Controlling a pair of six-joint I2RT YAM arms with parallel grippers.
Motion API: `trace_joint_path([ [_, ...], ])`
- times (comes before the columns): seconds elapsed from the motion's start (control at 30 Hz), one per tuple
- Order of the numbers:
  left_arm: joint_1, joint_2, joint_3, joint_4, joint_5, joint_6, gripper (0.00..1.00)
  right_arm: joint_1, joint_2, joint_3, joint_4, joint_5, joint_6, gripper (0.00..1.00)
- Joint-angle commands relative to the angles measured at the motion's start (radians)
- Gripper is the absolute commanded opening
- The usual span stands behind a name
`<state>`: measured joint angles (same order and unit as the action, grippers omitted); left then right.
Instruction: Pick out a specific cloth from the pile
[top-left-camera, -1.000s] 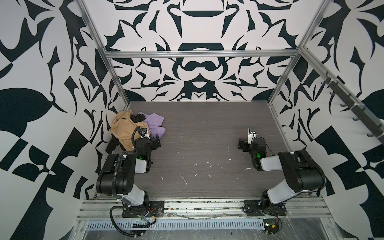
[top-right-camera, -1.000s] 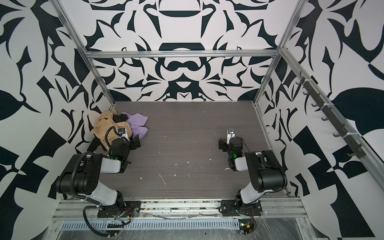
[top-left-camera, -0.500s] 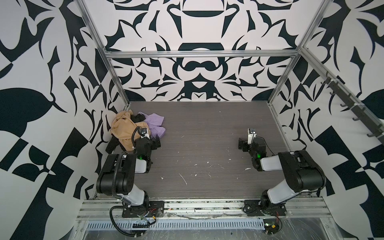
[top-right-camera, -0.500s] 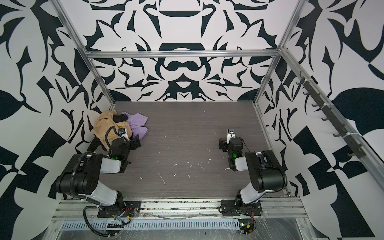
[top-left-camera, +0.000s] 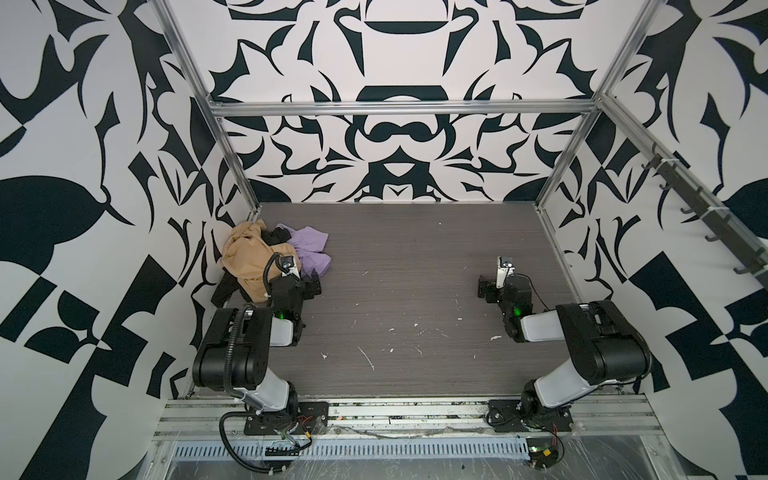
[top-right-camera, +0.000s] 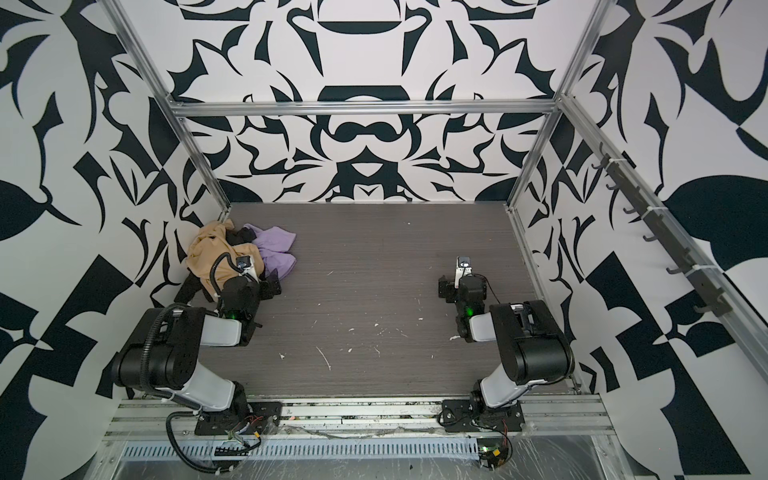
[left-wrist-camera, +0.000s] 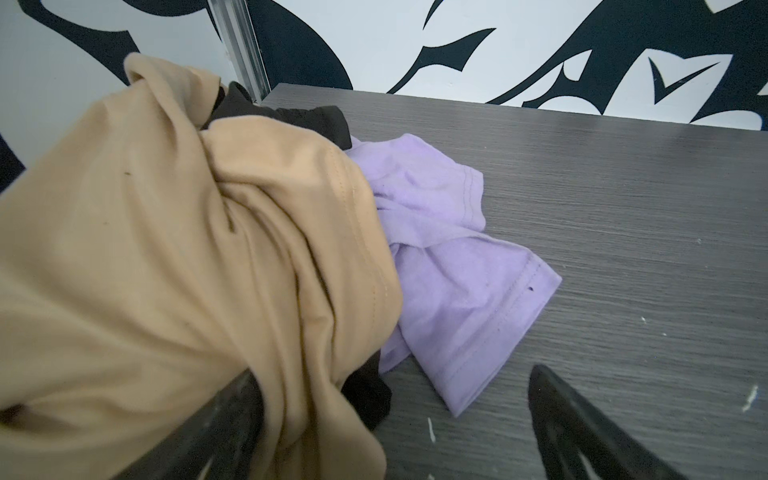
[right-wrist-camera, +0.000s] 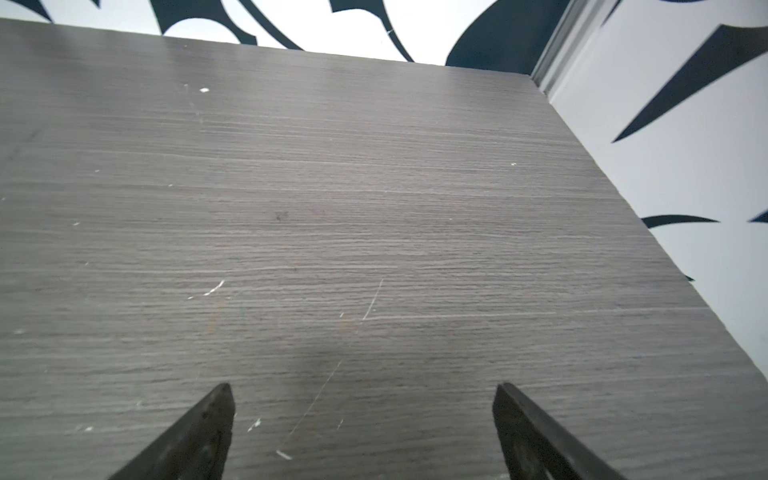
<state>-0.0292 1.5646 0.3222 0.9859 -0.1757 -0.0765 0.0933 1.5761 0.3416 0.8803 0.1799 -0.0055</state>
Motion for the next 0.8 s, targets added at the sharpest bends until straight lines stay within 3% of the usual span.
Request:
trace_joint_path([
  [0.0, -0.005, -0.029, 0.008, -0.005, 0.005, 0.015, 1.0, 0.015, -0.068, 0.003, 0.027, 0.093, 0.024, 0.99],
  [0.2, -0.022, -0.231, 0.082, -0.308, -0.094, -0.004, 1.0, 0.086, -0.26, 0.09, -0.287, 0.166, 0.001, 1.0],
  [0.37, -0.025, -0.356, 0.294, -0.752, -0.131, -0.144, 1.0, 0.194, -0.363, 0.132, -0.397, 0.182, 0.083, 1.0],
  [0.57, -0.031, -0.299, 0.584, -1.183, -0.067, -0.243, 1.0, 0.28, -0.364, 0.261, -0.592, 0.149, 0.252, 1.0],
  [0.77, -0.073, -0.181, 0.781, -1.424, -0.049, -0.325, 1.0, 0.304, -0.304, 0.327, -0.624, 0.023, 0.484, 1.0],
])
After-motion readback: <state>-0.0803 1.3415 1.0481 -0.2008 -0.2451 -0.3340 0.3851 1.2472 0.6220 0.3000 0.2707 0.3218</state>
